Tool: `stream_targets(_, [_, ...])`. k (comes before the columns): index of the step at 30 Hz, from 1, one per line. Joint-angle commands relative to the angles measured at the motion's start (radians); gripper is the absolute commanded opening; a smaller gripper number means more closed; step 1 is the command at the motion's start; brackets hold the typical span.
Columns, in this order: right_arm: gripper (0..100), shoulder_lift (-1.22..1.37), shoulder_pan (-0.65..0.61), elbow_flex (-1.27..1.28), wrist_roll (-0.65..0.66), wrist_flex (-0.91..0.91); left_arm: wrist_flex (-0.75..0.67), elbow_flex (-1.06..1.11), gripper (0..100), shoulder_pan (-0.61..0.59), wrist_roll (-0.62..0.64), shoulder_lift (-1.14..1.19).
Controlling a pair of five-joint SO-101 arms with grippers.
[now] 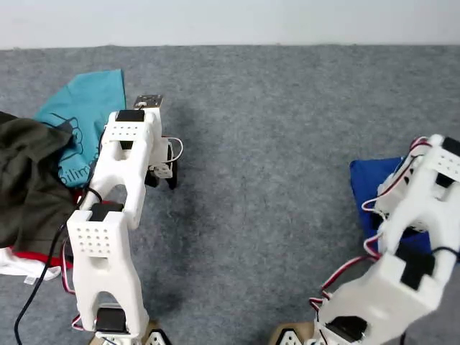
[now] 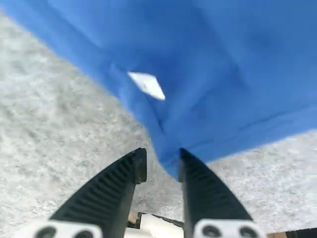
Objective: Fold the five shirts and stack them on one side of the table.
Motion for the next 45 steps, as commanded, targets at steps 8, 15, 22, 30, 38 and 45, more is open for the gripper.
stream_targets(8, [16.5,-0.371,-0.01,0.008,0.195,0.021,0.069,-0.051,14,-0.061,0.009,-0.026])
stream_targets(15, [16.5,-0.437,-0.01,0.011,0.195,0.031,0.301,-0.245,14,-0.233,-0.066,-0.218])
stream_targets(22, [16.5,-0.437,-0.013,0.101,0.196,0.021,0.299,-0.154,14,-0.453,-0.153,-0.459])
stream_targets(30, [16.5,-0.441,-0.015,0.19,0.199,-0.022,0.299,-0.071,14,-0.776,-0.169,-0.614])
stream_targets(38, [16.5,-0.441,-0.015,0.196,0.199,-0.036,0.299,0.076,14,-0.967,-0.293,-0.623])
stream_targets(45, [16.5,-0.441,-0.015,0.196,0.199,-0.033,0.23,0.173,14,-1.042,-0.307,-0.617])
